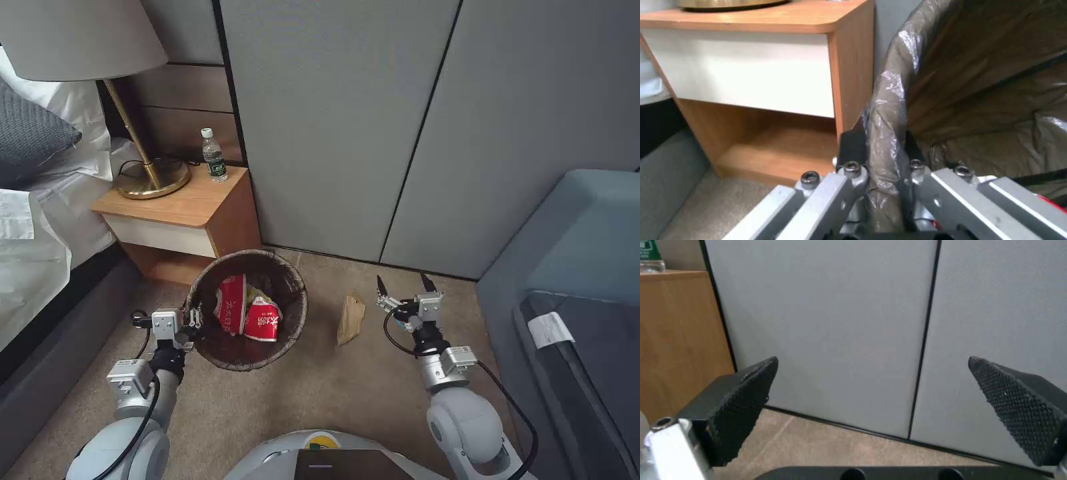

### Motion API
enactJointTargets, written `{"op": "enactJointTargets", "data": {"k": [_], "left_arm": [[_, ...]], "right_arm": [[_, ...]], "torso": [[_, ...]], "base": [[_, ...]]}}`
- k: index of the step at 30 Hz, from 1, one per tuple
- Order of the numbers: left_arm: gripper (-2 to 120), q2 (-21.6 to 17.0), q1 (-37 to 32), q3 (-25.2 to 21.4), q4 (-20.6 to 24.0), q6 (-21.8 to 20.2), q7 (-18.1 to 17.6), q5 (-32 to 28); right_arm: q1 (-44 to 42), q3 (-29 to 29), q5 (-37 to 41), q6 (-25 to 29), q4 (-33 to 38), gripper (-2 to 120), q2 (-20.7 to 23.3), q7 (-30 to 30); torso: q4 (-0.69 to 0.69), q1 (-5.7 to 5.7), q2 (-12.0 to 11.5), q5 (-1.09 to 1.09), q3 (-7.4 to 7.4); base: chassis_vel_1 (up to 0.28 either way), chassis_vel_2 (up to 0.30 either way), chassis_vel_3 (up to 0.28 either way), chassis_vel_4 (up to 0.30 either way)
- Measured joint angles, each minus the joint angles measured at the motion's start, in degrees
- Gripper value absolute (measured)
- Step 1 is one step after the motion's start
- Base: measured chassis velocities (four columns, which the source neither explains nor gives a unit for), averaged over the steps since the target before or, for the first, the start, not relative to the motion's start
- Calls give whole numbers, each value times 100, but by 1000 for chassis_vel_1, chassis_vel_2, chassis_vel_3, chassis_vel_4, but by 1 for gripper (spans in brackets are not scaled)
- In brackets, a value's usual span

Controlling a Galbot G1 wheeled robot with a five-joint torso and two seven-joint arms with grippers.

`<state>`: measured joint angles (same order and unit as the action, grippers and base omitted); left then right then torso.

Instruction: Pick up the trash bin, then pick up the garbage from the floor and place it into the trash bin.

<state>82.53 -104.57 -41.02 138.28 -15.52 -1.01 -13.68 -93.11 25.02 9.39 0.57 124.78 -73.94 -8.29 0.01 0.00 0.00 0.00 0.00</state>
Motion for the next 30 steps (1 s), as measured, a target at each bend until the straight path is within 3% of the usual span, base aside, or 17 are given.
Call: {"op": "enactJointTargets", "data": {"k": [16,30], "left_arm": [[0,4,-7,4,6,9,2,3],[0,19,-37,-45,81,5,-3,-6]], "right_arm": [[95,-134,58,-30,-173,100,100,-124],[1123,-1075,596,-703,-1062,100,625,-673]], "torso": [[-1,0,0,0,0],[-1,0,0,0,0]], "base": [[-49,48,43,-53],[0,0,0,0]]}}
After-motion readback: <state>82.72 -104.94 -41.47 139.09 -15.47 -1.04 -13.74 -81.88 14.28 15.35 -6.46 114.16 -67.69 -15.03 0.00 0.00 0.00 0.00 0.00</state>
